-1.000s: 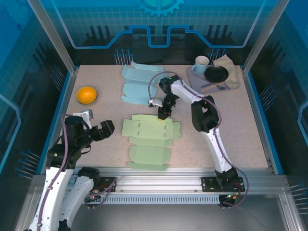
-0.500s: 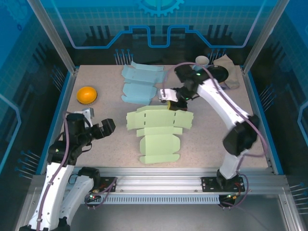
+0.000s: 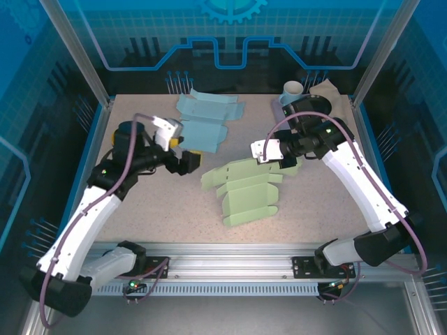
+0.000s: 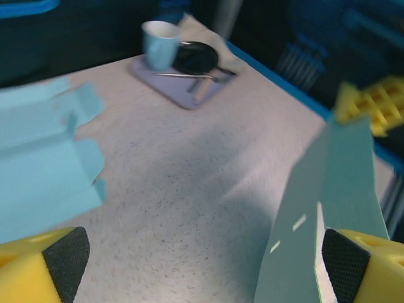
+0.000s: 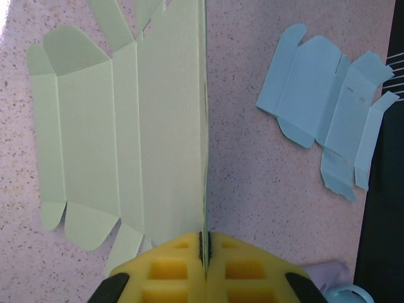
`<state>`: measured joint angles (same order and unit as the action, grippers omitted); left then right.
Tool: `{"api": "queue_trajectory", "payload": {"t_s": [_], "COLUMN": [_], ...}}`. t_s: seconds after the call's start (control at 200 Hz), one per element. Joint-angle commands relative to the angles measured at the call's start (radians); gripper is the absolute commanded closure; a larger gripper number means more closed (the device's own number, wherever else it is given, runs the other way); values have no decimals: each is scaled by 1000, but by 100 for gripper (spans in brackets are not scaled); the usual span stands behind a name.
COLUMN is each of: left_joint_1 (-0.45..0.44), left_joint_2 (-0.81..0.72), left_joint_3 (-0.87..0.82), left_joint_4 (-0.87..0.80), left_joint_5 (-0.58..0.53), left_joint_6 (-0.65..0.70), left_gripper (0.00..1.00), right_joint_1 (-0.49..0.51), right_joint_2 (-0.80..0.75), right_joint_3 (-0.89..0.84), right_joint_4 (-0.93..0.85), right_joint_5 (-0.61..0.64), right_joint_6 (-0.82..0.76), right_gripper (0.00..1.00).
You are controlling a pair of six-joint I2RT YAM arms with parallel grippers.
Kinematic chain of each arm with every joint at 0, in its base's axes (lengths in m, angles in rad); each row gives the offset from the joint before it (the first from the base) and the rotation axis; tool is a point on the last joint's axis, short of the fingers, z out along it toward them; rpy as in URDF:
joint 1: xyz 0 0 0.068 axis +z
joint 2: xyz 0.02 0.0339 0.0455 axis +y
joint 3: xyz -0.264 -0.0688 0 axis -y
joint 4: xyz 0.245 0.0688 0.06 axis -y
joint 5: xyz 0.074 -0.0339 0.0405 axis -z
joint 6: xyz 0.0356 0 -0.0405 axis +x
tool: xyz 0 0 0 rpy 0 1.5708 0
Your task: Fold the paper box
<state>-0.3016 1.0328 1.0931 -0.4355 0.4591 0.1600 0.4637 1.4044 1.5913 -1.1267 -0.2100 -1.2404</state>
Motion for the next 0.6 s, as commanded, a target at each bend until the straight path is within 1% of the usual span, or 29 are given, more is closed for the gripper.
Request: {"api": "queue_trajectory", "payload": {"t_s": [0.0, 0.06, 0.135, 0.23, 0.405, 0.595], "left_joint_1": [-10, -11, -27, -59, -140, -165], "left_joint_2": [19, 28, 53, 71, 94, 147], "left_joint_3": [34, 41, 57, 53, 42, 82], "left_joint_4": [-25, -44, -68, -78, -32, -48], "left_joint_5": [142, 195, 223, 241, 213, 208], "left_joint_6": [384, 452, 479, 501, 509, 518], "left_gripper": [2, 3, 6, 7, 8, 11], "right_joint_1": [-16, -17, -17, -19, -13, -1], "right_joint_2": [5, 10, 15, 19, 33, 28], "right_joint_3": [26, 32, 36, 33, 33, 20], "right_joint_4": [-8, -11, -14, -17, -13, -19], "right_joint_5": [-66, -80, -93, -102, -119, -131], "right_joint_6": [-14, -14, -19, -22, -22, -25], "right_gripper": [100, 100, 100, 100, 100, 100]}}
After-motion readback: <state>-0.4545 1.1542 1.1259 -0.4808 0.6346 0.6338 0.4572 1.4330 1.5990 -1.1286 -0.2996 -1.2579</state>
